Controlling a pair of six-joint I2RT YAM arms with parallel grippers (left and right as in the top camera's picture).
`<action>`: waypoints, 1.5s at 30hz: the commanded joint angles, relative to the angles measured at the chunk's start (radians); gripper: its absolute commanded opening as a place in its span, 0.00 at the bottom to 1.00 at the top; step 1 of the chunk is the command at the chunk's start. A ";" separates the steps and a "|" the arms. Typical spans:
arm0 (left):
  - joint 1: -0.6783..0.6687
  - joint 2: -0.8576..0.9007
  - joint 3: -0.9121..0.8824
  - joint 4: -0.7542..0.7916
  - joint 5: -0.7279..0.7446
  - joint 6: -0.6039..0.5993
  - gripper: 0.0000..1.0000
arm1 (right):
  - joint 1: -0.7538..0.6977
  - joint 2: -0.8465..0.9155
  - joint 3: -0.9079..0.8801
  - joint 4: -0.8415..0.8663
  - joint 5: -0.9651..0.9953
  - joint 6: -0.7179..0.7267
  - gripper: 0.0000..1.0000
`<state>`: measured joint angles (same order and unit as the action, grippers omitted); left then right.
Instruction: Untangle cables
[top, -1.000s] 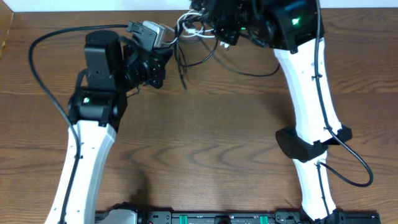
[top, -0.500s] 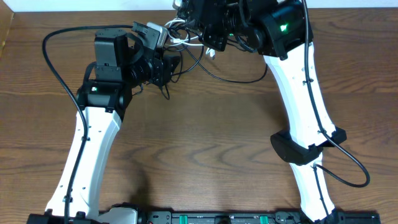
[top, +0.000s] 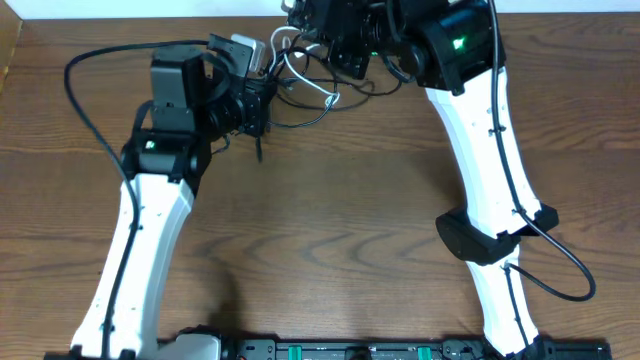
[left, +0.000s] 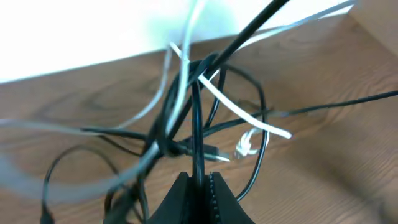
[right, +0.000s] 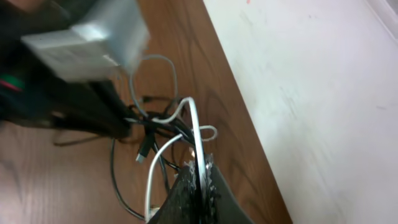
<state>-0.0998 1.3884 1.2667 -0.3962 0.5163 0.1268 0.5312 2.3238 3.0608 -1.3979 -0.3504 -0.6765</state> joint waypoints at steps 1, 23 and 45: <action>0.005 -0.102 0.017 0.005 -0.016 -0.011 0.08 | -0.038 -0.008 -0.001 0.002 0.053 -0.013 0.01; 0.100 -0.267 0.159 -0.073 -0.304 0.019 0.08 | -0.285 -0.008 -0.002 -0.050 0.064 -0.012 0.01; 0.505 -0.266 0.360 -0.106 -0.262 0.018 0.08 | -0.398 -0.008 -0.002 -0.062 0.050 0.010 0.67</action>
<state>0.3828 1.1305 1.5848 -0.5091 0.2497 0.1352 0.1432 2.3238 3.0608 -1.4578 -0.2958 -0.6739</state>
